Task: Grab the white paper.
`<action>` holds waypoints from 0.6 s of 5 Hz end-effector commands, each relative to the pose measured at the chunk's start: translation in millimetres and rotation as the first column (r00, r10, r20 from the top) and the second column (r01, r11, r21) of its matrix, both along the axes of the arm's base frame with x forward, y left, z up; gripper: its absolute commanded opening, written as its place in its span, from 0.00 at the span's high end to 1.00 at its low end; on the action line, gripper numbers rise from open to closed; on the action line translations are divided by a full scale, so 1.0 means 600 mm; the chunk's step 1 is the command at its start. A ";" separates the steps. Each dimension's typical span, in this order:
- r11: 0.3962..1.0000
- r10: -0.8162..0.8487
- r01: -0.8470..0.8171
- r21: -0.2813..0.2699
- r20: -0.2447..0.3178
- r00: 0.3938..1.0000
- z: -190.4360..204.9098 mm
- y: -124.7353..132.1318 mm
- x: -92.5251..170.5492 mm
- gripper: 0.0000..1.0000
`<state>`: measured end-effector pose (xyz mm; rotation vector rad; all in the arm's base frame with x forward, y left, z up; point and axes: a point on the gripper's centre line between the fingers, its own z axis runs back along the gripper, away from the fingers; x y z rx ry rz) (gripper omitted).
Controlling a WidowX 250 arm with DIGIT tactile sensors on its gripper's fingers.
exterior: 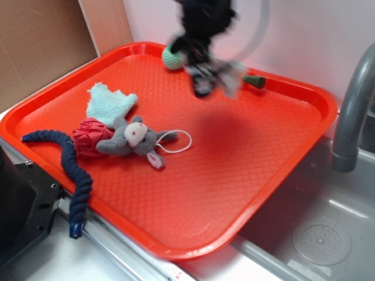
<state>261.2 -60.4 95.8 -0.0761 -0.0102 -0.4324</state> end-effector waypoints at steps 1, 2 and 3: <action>0.886 0.464 -0.464 0.017 0.010 0.886 0.134 0.062 -0.115 1.00; 0.742 0.668 -0.668 0.056 0.034 0.744 0.153 0.066 -0.155 1.00; 0.696 0.710 -0.713 0.090 0.063 0.701 0.147 0.063 -0.165 1.00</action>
